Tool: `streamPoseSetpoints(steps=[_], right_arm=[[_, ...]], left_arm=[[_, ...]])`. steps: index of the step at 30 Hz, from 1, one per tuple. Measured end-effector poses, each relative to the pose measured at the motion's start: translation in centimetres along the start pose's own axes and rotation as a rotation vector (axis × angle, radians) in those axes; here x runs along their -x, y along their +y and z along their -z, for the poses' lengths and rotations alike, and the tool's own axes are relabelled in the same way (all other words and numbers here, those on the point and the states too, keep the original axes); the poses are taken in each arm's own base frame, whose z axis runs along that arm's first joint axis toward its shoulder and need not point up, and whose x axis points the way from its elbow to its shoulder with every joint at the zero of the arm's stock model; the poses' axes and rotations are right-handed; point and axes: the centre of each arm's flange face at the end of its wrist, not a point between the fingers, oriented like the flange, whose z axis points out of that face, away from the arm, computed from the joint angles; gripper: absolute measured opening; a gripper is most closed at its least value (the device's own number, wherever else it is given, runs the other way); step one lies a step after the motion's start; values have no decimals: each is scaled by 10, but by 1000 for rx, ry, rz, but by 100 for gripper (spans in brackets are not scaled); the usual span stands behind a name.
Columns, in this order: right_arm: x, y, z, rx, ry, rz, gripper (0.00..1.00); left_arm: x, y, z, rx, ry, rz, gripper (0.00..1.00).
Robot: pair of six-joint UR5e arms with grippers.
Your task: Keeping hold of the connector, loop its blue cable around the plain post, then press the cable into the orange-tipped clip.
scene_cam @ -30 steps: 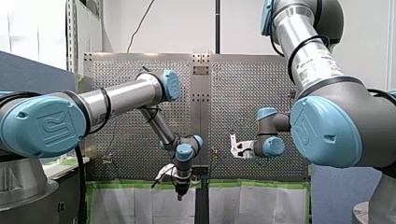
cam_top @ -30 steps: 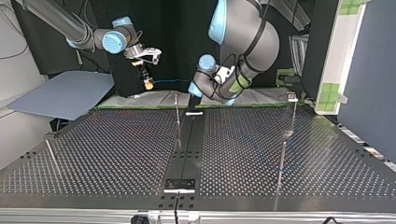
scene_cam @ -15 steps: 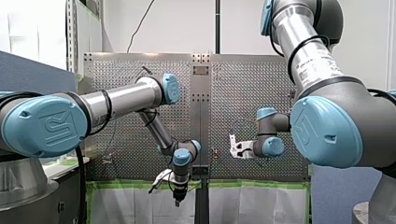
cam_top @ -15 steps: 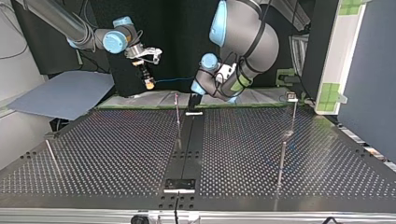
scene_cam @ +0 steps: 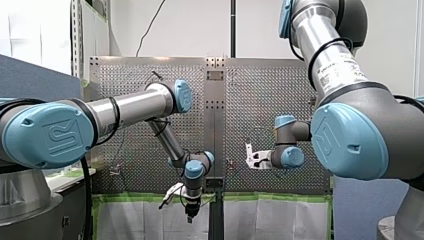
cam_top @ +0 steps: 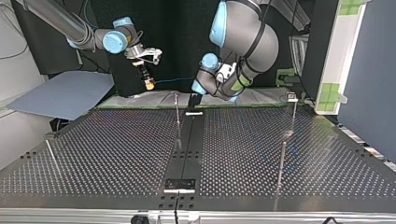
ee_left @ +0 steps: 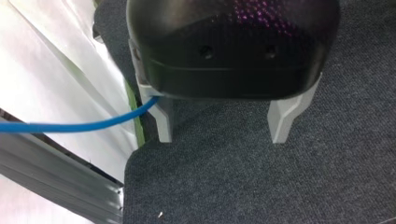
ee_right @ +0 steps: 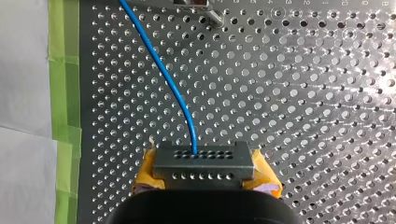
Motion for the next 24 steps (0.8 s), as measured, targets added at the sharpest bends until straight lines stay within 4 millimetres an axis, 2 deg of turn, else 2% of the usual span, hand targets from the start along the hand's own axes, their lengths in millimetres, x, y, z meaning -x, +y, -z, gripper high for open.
streamPoseSetpoints(steps=[15, 24], right_arm=[[1, -1, 1, -2, -10, -4, 0], [1, -3, 1, -6, -11, -5, 0]], left_arm=[[-1, -7, -2, -13, -28, -19, 100], [-34, -19, -11, -99, -24, 44, 100]])
